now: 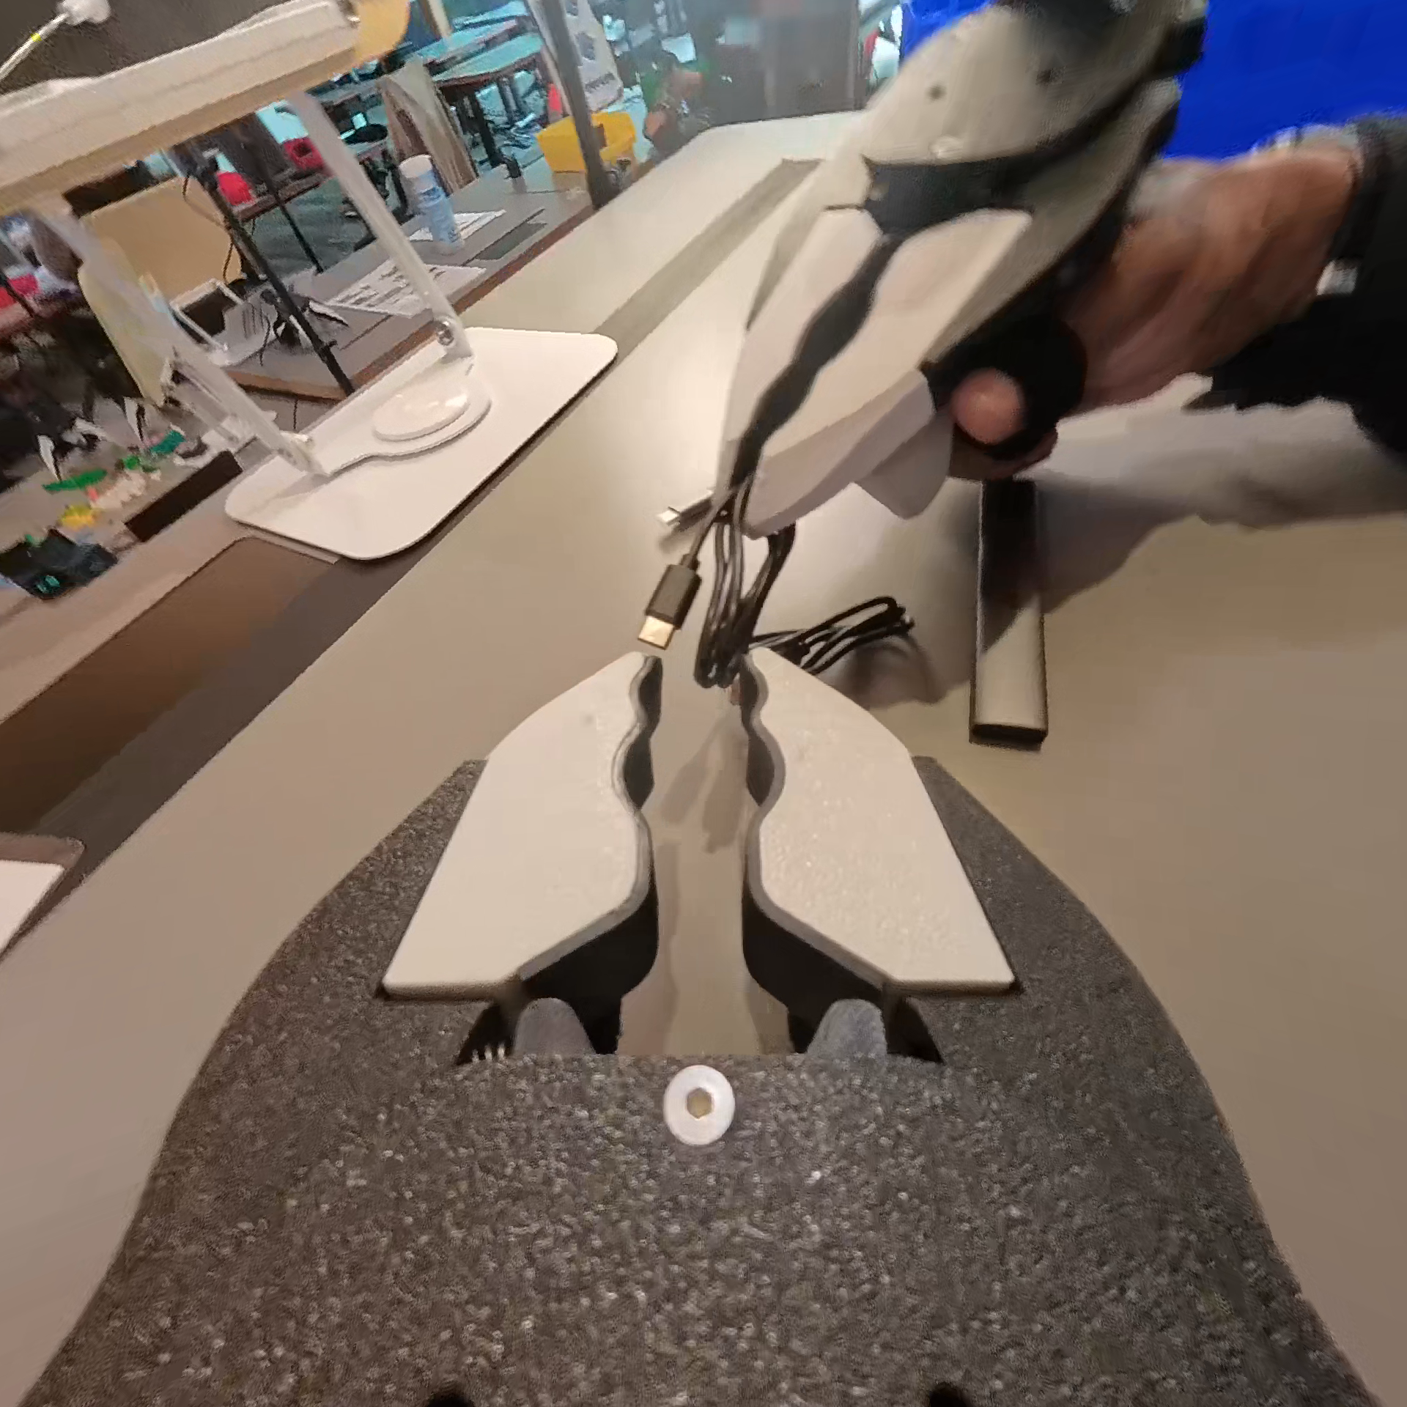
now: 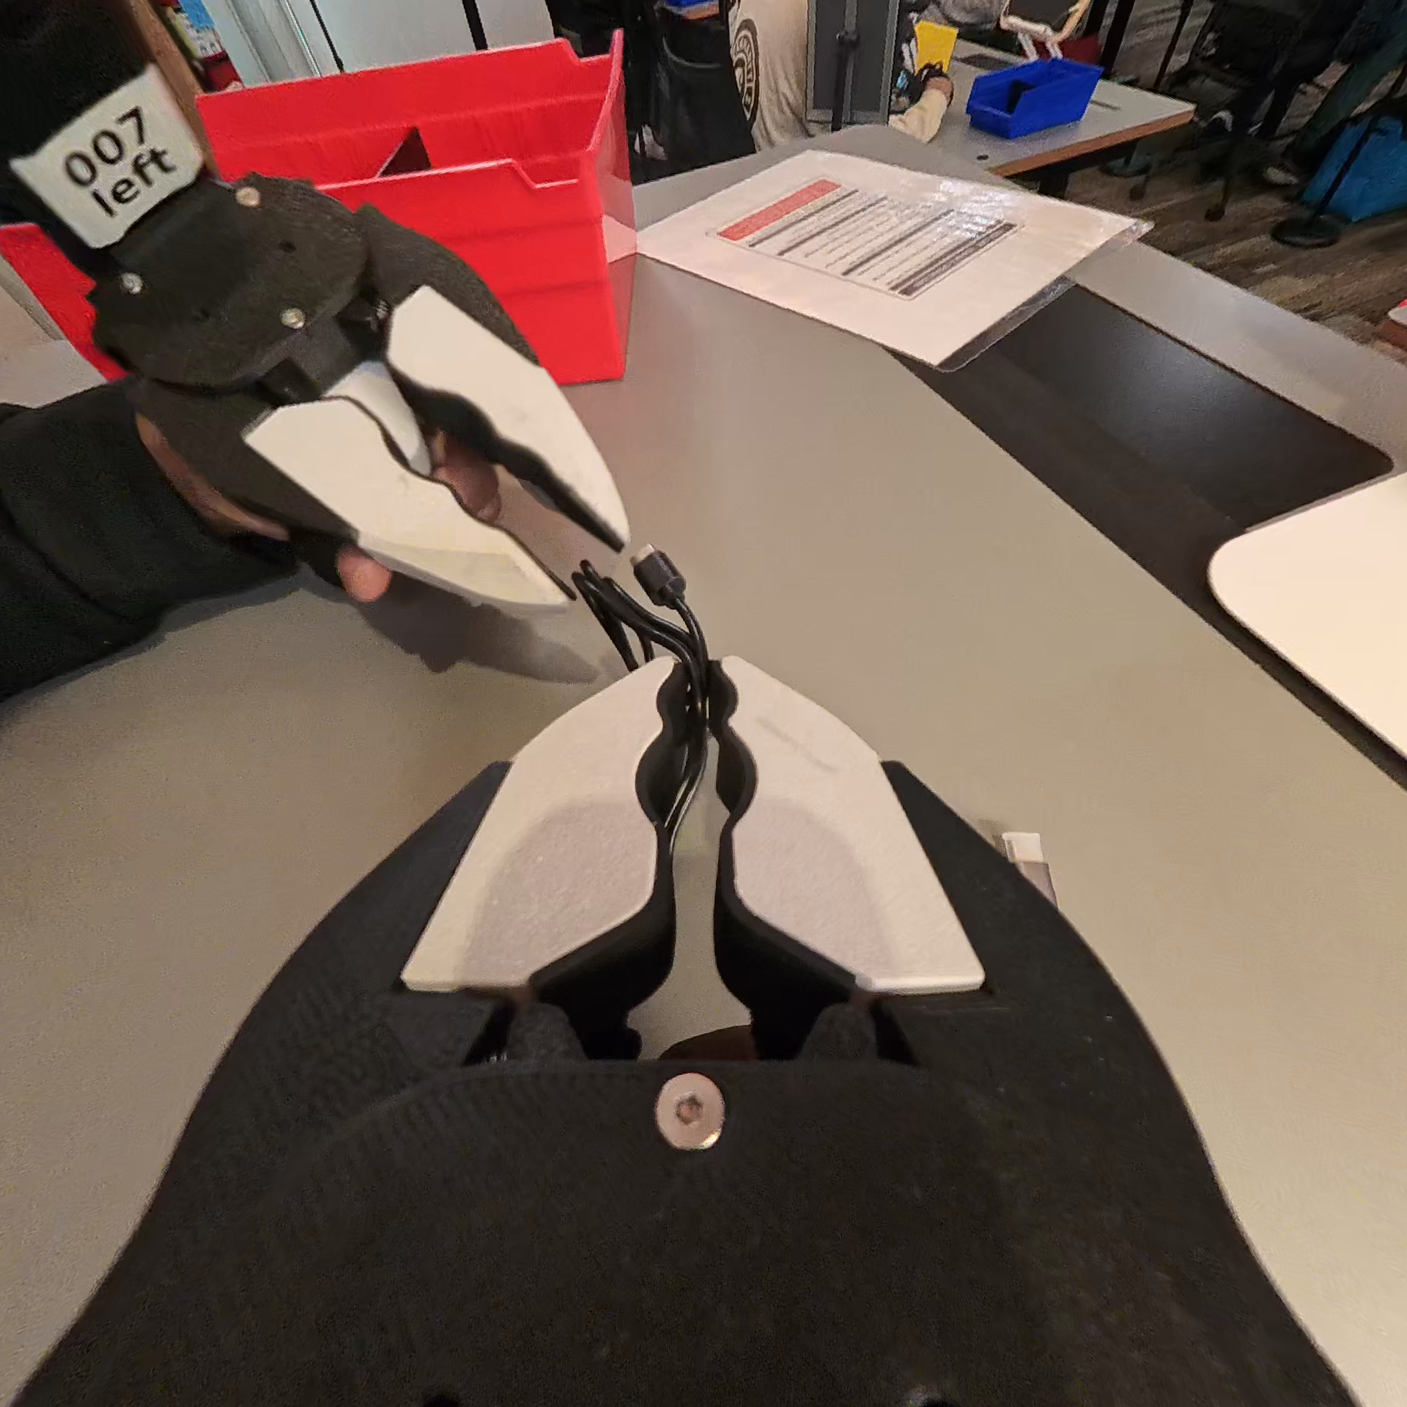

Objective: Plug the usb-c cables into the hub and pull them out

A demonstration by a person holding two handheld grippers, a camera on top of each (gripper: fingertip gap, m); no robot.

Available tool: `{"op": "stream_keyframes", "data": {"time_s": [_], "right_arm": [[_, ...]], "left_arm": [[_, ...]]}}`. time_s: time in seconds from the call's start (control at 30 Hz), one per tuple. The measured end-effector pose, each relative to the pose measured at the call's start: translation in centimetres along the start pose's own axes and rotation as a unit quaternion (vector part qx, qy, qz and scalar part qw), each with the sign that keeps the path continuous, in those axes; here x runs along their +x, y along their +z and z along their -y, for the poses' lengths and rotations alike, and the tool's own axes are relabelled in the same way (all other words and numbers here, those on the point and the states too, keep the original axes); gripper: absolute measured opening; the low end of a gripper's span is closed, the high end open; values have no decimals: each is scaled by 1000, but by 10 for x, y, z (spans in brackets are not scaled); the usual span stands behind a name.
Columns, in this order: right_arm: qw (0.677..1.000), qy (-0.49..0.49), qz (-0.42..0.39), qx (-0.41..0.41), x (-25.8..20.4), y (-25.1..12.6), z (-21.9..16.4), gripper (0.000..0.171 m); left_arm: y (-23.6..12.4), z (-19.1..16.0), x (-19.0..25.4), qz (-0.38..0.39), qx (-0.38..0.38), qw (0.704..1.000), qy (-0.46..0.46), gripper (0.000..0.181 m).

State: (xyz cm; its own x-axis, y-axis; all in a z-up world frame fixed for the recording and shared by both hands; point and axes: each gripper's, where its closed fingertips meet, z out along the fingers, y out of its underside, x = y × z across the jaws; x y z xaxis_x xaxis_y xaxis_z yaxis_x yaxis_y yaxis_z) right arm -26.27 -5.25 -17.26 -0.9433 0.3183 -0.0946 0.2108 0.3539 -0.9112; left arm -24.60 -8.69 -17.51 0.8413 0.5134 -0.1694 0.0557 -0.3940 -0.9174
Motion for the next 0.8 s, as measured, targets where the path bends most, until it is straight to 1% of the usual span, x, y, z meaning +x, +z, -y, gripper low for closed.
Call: {"op": "stream_keyframes", "data": {"time_s": [0.03, 0.1, 0.17, 0.27, 0.33, 0.4, 0.5, 0.6, 0.7, 0.77, 0.8], "right_arm": [[1000, -3, -2, 4, -1, 0, 2, 5], [1000, -8, -9, 12, -1, 1, 5, 5], [1000, -16, -20, 18, 0, 2, 7, 5], [998, -34, -36, 24, 0, 3, 10, 5], [998, -47, -43, 29, 0, 3, 12, 5], [997, -55, -44, 38, -2, 4, 15, 5], [996, -57, -43, 57, -5, 3, 21, 4], [995, -53, -56, 66, -3, 2, 25, 5], [994, -42, -64, 80, -1, 1, 29, 5], [993, -33, -67, 94, -1, 0, 34, 4], [992, -31, -70, 100, -1, 0, 36, 4]], "left_arm": [[-2, 3, -3, 0, 10, 1000, -26, 22], [-7, 10, -10, -5, 39, 995, -88, 26], [-12, 17, -16, -16, 77, 981, -178, 28], [-15, 20, -27, -36, 131, 935, -328, 28], [-15, 19, -31, -50, 145, 909, -387, 28], [-13, 17, -32, -51, 141, 903, -404, 29], [-7, 17, -24, -74, 128, 893, -424, 38], [-3, 23, -19, -93, 146, 877, -449, 46], [-1, 28, -19, -92, 165, 865, -464, 53], [0, 31, -20, -87, 180, 861, -468, 52], [0, 33, -20, -86, 190, 857, -471, 49]]}}
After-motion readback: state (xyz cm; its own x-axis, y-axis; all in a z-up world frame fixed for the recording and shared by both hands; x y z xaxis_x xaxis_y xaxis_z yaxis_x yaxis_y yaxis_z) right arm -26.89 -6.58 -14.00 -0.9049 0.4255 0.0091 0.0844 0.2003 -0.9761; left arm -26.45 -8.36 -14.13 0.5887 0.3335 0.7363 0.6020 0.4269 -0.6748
